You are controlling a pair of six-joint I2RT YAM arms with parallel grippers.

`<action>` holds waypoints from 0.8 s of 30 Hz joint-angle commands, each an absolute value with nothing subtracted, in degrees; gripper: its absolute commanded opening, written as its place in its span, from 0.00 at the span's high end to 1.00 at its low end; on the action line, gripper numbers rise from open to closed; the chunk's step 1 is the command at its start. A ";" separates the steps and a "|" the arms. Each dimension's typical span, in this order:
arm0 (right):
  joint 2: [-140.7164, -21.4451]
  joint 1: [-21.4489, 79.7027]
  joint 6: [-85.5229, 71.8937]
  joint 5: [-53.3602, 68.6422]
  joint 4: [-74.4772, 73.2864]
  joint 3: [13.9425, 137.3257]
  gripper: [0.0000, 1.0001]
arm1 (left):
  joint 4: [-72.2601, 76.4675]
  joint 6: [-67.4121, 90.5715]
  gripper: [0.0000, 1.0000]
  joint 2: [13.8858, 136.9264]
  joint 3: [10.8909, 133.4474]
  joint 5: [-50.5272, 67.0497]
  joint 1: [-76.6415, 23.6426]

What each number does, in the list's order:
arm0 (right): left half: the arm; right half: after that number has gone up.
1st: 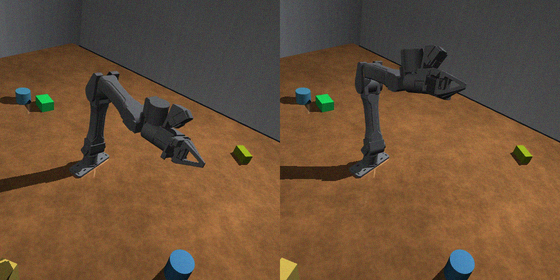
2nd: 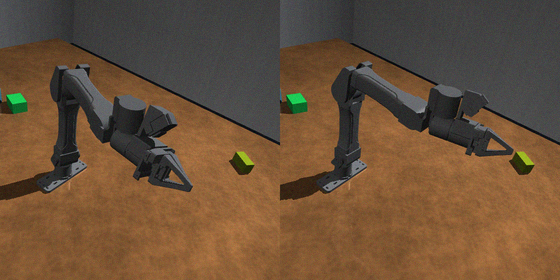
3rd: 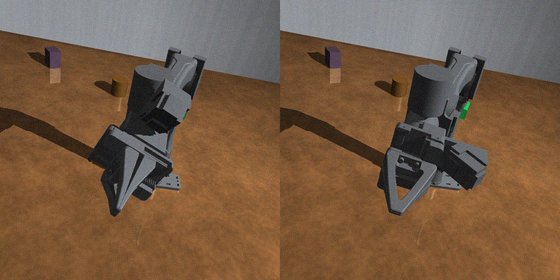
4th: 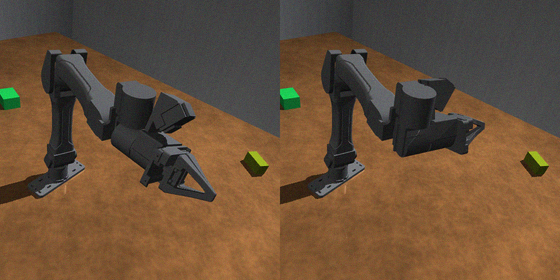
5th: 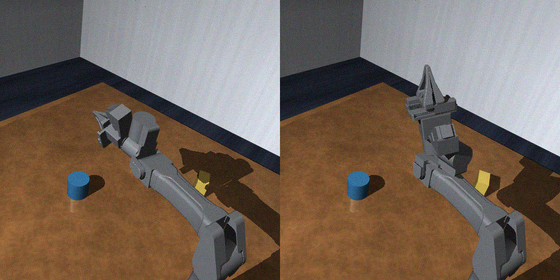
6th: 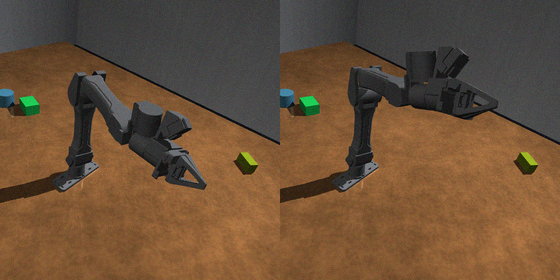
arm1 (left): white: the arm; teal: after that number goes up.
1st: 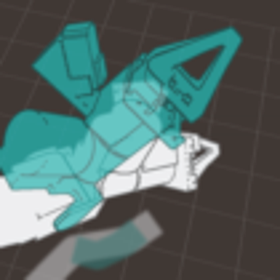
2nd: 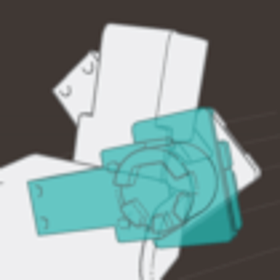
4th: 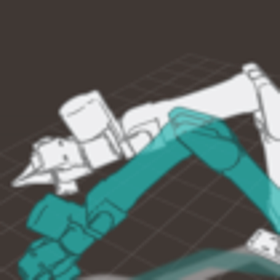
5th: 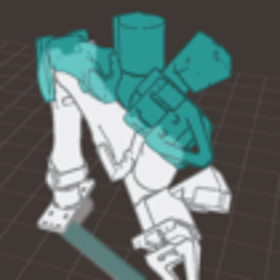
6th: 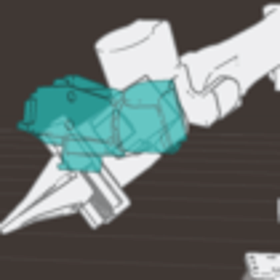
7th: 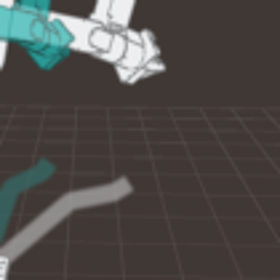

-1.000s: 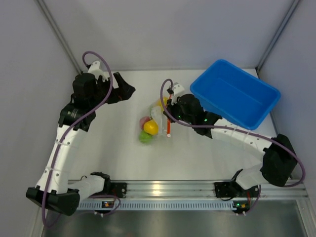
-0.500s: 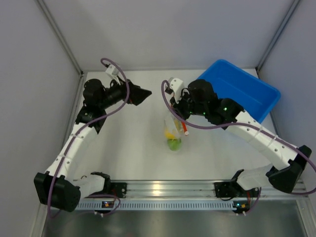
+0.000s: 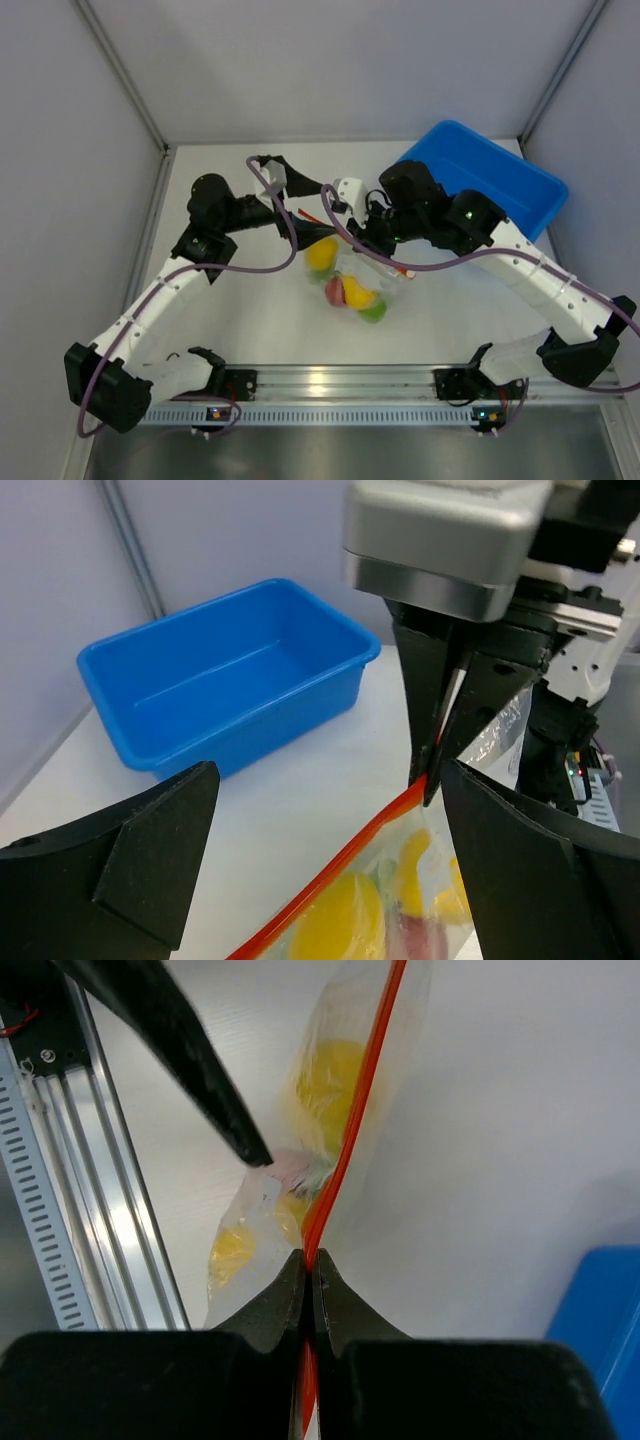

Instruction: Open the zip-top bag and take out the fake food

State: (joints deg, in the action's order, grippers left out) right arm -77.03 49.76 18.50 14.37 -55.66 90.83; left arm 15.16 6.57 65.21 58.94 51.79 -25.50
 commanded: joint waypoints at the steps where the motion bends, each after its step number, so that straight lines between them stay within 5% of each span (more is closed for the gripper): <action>1: -77.78 52.02 20.48 15.47 -58.44 96.76 1.00 | 19.51 -2.72 0.02 64.16 58.18 57.20 -26.72; 5: -78.40 53.44 20.65 14.94 -59.06 97.82 1.00 | 19.51 -0.26 0.02 68.89 60.02 69.58 -26.81; 16: -79.28 54.67 21.80 12.58 -60.21 99.05 1.00 | 19.60 5.45 0.02 76.29 61.44 76.89 -29.09; 24: -78.05 54.58 21.80 9.32 -58.54 98.61 1.00 | 19.86 7.91 0.23 77.78 60.91 77.87 -29.27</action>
